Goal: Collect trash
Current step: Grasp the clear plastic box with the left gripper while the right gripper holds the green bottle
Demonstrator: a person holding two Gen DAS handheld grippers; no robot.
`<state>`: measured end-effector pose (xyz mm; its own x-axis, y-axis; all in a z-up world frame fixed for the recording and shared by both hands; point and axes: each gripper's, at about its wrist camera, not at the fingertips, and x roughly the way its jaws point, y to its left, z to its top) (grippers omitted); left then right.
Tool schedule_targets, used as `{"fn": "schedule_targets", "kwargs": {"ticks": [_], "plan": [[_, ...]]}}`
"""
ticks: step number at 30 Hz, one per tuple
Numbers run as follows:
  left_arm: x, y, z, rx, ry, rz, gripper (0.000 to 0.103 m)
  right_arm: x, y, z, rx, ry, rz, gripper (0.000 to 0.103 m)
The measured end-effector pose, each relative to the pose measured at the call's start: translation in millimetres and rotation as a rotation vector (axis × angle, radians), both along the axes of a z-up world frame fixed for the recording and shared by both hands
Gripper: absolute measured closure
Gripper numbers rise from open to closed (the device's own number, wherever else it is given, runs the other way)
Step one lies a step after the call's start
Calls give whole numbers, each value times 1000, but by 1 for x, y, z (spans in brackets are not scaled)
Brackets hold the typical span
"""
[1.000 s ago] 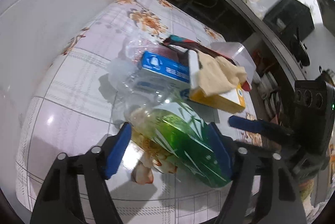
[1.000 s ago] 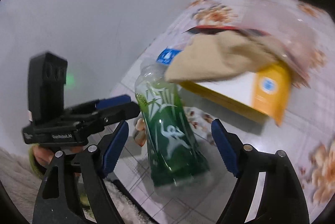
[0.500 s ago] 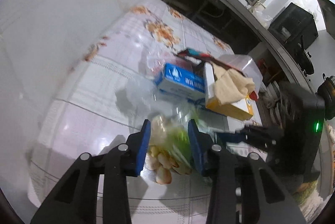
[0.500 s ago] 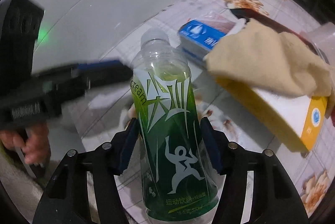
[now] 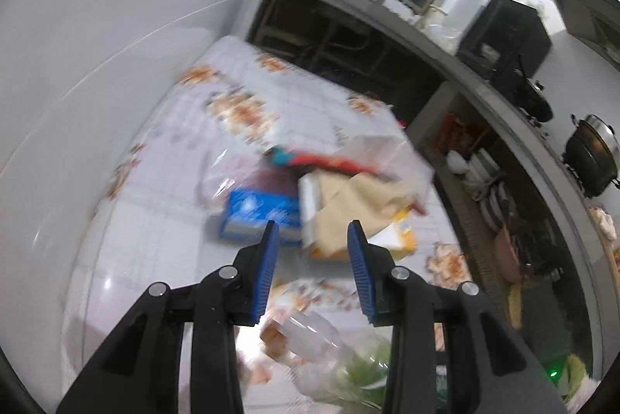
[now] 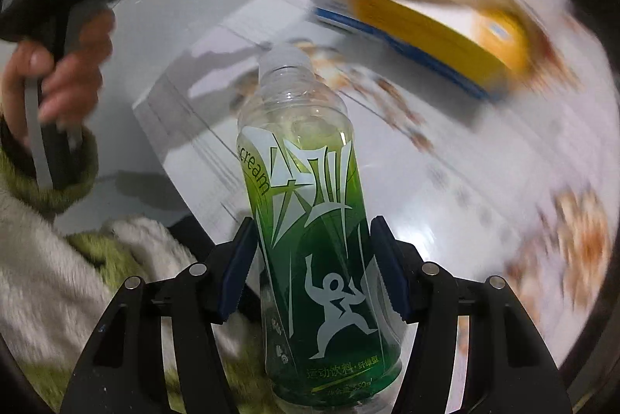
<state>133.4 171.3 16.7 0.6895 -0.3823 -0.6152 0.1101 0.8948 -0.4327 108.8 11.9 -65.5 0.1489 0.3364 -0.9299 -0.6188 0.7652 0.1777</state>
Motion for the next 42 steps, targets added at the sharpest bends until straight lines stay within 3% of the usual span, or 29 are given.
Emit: {"fn": "schedule_targets", "kwargs": {"ticks": [7,9,12,15,18,24,33,39,42], "plan": [[55,-47,42,6,-44,-119,16,-7,-84,4,2,16,-307,47],[78,-65,49,-3,-27,-183,6,-2,-104,5,13,6,-406,47],[113,-91,52,36,38,-259,5,7,-120,4,37,-3,-500,46],[148,-132,47,177,88,-348,5,18,-132,4,58,-15,-558,46],[184,-172,22,373,196,-399,5,26,-135,4,79,-23,-584,46],[222,-195,-17,530,344,-448,5,19,-138,9,97,-29,-586,46],[229,-209,-43,678,432,-524,5,25,-145,3,144,-24,-601,46],[229,-208,-45,674,451,-516,6,25,-148,3,159,-21,-610,46],[229,-206,-45,663,458,-514,11,24,-149,2,166,-22,-614,46]]}}
